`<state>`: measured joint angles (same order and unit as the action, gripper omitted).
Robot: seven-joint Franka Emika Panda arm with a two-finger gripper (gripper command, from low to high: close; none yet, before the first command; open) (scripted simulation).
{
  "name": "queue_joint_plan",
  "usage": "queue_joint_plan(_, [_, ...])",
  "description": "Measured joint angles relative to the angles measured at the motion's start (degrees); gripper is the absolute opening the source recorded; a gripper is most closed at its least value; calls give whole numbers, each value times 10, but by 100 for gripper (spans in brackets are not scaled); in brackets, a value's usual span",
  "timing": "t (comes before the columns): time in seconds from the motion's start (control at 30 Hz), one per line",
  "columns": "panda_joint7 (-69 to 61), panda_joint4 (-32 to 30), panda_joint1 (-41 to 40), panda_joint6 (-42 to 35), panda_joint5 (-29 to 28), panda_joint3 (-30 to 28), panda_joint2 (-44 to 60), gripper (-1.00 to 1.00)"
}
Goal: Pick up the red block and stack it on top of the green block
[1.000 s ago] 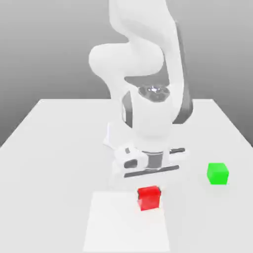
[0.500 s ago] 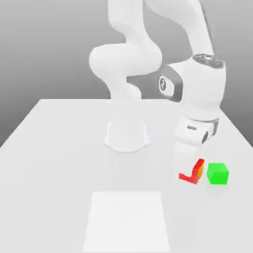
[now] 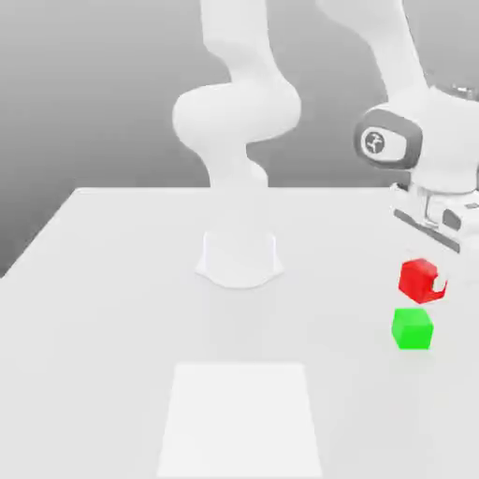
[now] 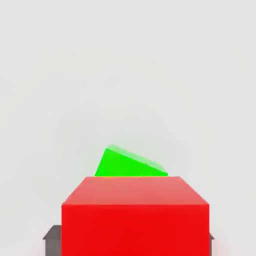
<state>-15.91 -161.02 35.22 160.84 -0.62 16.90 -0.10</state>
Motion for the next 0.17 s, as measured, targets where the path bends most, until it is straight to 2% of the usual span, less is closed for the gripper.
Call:
queue_joint_plan(0.03, [13,1,1,19,-19,-6,21,-100])
queue_joint_plan(0.07, [28,2,6,38,-40,-15,42,100])
queue_joint_plan(0.17, [28,2,6,38,-40,-15,42,100])
